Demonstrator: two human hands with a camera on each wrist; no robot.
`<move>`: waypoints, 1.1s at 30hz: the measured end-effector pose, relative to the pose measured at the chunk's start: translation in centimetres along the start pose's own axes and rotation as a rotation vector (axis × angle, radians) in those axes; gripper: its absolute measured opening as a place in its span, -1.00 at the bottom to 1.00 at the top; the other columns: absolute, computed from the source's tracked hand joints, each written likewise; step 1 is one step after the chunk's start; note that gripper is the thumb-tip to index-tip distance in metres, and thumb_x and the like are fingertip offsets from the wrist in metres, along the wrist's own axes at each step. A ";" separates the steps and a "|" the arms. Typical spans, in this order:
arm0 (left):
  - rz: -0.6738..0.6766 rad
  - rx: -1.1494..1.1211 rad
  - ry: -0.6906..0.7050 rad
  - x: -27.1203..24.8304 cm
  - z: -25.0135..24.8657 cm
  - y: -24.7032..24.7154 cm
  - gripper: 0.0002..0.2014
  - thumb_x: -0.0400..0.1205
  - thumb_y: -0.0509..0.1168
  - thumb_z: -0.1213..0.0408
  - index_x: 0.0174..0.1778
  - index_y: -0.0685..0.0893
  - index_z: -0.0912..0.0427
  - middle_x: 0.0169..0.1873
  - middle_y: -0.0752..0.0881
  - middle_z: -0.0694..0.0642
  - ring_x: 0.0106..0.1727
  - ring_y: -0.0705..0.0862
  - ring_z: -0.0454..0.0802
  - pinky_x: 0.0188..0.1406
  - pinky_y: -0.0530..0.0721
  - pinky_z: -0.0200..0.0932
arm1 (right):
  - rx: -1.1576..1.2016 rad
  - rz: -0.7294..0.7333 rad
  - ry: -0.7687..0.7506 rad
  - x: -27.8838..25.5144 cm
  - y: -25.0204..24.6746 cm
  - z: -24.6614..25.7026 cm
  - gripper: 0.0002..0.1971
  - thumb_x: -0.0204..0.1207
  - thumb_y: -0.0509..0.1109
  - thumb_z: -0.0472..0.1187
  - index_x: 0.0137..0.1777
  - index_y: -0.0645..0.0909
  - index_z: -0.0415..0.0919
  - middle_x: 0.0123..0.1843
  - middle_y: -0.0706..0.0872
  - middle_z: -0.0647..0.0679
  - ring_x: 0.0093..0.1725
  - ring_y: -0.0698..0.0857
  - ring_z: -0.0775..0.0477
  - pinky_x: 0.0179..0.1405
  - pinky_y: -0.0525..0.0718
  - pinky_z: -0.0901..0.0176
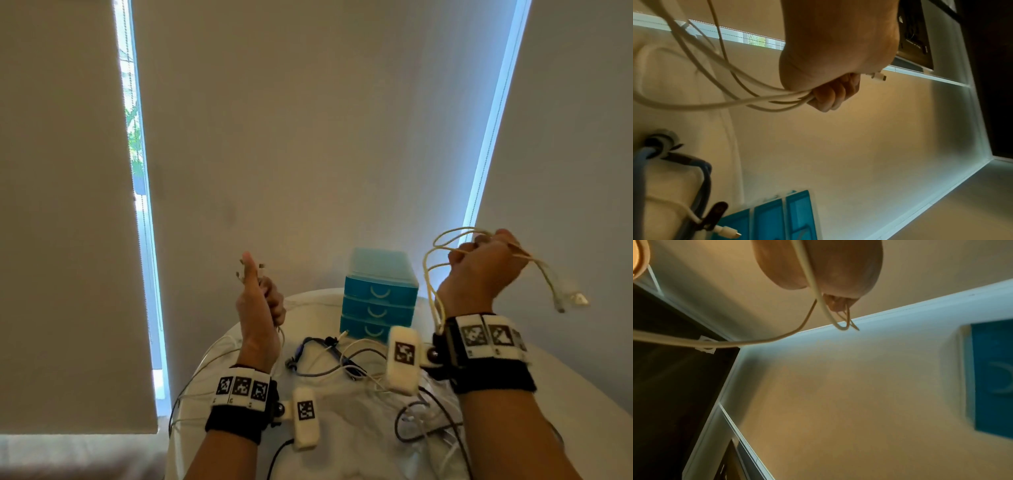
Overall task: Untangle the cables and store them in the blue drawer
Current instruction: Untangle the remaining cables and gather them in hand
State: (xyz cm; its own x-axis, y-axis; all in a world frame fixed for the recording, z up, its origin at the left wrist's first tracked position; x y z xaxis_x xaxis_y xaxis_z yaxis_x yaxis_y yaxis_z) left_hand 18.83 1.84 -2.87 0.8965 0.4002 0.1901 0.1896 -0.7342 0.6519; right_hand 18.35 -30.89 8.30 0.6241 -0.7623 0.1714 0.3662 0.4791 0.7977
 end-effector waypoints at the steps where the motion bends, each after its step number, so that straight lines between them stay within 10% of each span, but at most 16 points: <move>1: 0.000 -0.011 0.034 -0.3 -0.6 0.3 -0.39 0.70 0.22 -0.47 -0.45 0.33 -0.10 -0.52 0.24 -0.05 -0.54 0.14 -0.10 -0.65 0.12 -0.21 | -0.044 0.007 0.027 -0.2 0.5 -1.4 -0.84 0.81 0.07 -0.37 0.21 0.40 -0.13 -0.22 0.45 -0.02 -0.49 0.41 0.10 -0.58 0.34 0.26; 8: -0.144 0.058 0.349 -1.4 -4.6 0.1 -0.37 0.69 0.28 -0.41 -0.53 0.42 -0.04 -0.55 0.33 0.00 -0.51 0.21 -0.03 -0.52 0.23 -0.13 | -0.886 0.959 0.345 -9.2 7.0 -14.8 -0.74 0.91 0.02 0.15 0.47 0.38 0.17 0.00 0.57 -0.11 -0.23 0.52 0.02 -0.45 0.48 0.25; 15: -0.015 0.340 0.264 -0.5 -2.3 1.0 -0.36 0.56 0.34 -0.49 -0.22 0.68 0.13 -0.48 0.40 0.10 -0.53 0.35 -0.14 -0.36 0.47 -0.18 | -0.583 0.803 0.489 -8.6 4.1 -13.5 -0.75 0.92 0.21 -0.16 0.45 0.54 -0.27 -0.06 0.61 -0.09 -0.30 0.52 0.08 -0.37 0.48 0.24; 21: 0.129 0.486 0.041 0.0 0.3 2.0 -0.22 0.55 0.11 -0.70 -0.20 0.72 0.03 -0.49 0.56 0.12 -0.45 0.35 -0.13 -0.39 0.45 -0.15 | -0.710 0.946 0.301 -8.6 2.2 -11.1 -0.70 0.92 0.10 -0.34 0.36 0.66 -0.13 0.23 0.88 -0.11 0.27 0.85 -0.10 0.38 0.80 -0.05; 28: 0.297 -0.002 -0.410 -0.4 3.8 3.4 -0.25 0.62 0.06 -0.64 -0.19 0.56 0.09 -0.43 0.36 0.00 -0.56 0.23 -0.14 -0.63 0.14 -0.26 | -0.791 1.099 0.213 -11.4 -3.0 -10.1 -0.49 0.66 0.25 -0.69 0.41 0.41 -0.13 0.25 0.70 -0.24 -0.07 0.90 -0.19 0.05 0.87 -0.23; 33: 0.335 0.233 -0.454 -1.5 6.3 4.1 -0.40 0.83 -0.03 -0.37 -0.17 0.54 0.07 -0.46 0.38 0.03 -0.59 0.25 -0.12 -0.63 0.20 -0.26 | -0.868 1.173 0.201 -13.4 -5.0 -11.2 -0.52 0.60 0.34 -0.64 0.27 0.59 -0.04 0.14 0.81 -0.05 0.03 0.87 -0.11 -0.08 0.89 0.03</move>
State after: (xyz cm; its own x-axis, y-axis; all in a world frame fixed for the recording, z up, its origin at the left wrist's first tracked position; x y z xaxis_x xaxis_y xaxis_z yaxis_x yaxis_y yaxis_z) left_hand 20.78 -5.21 -5.12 0.9939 -0.1096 -0.0085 -0.0957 -0.9010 0.4232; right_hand 15.90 -18.17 -4.45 0.9062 0.2750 0.3211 -0.1610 0.9268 -0.3394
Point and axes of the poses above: each hand's wrist, its own x-axis towards the middle knuckle, its own y-axis out of the palm, z = x × y, the point moved 6 cm from there along x, towards the middle knuckle
